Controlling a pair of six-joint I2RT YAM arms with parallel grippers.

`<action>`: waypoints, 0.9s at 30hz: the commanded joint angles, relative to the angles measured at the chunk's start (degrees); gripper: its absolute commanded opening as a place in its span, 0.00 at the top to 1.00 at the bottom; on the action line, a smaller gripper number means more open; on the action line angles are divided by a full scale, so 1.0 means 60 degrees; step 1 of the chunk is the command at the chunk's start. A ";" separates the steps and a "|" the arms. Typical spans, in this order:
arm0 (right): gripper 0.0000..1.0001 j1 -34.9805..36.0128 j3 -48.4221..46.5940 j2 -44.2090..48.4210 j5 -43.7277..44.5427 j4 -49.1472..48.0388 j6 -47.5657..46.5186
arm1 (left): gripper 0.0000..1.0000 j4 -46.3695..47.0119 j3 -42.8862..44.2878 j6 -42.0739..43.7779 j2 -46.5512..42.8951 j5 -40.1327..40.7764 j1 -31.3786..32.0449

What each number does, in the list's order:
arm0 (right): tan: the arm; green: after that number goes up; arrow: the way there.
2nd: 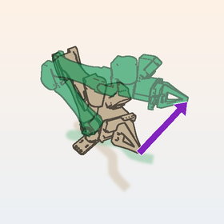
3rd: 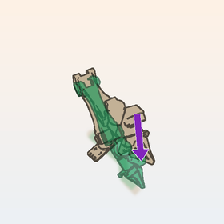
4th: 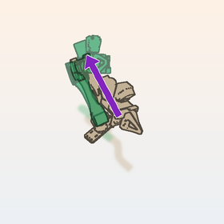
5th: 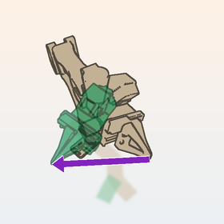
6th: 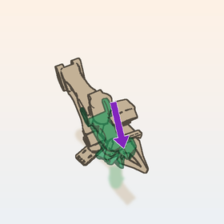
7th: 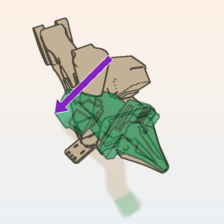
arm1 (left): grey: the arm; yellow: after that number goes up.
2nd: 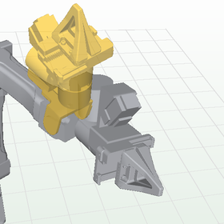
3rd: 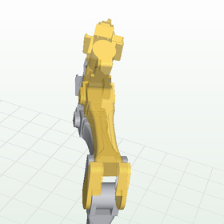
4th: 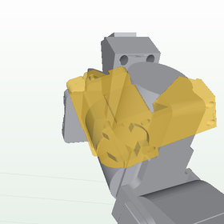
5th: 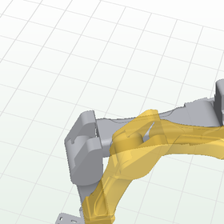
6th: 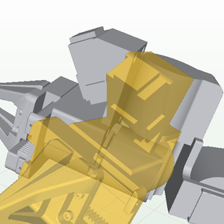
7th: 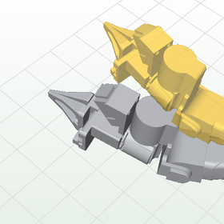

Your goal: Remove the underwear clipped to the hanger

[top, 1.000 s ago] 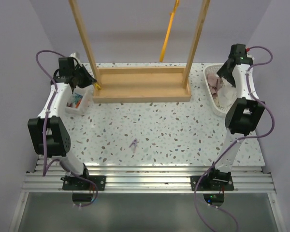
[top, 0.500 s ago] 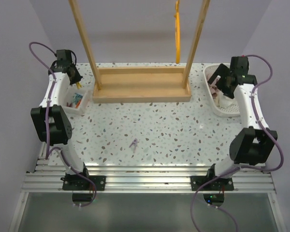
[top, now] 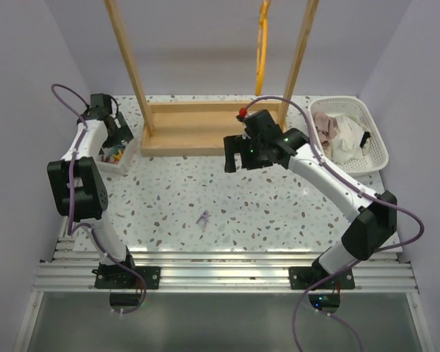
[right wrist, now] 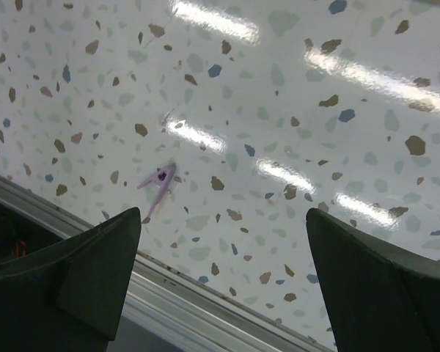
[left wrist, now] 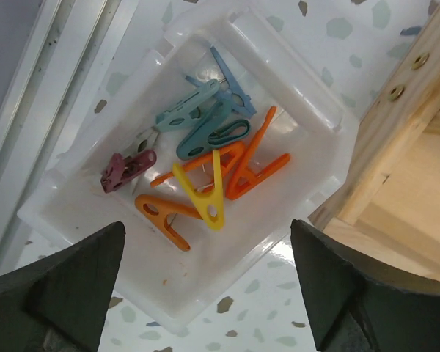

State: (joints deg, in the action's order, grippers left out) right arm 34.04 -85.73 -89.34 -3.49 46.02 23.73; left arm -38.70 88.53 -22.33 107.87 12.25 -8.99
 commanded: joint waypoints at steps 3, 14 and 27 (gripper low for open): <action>0.02 0.1443 -0.0329 -0.0651 0.0917 0.0328 -0.0014 | 0.00 0.0517 -0.0165 0.0015 -0.1147 0.0112 -0.0127; 0.05 0.3436 -0.1063 -0.3215 0.2294 0.1105 0.2268 | 0.00 0.0854 -0.1613 -0.0746 -0.4075 -0.2491 -0.0127; 0.07 0.3731 -0.0536 -0.3334 0.2264 0.0517 0.5229 | 0.00 0.1296 -0.2686 0.0130 -0.5090 -0.6230 0.0324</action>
State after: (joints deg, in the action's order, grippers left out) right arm 56.25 -88.64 -110.85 7.88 49.04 48.34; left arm -33.50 72.05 -25.76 78.98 -15.18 -9.15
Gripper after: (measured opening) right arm 0.910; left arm 0.997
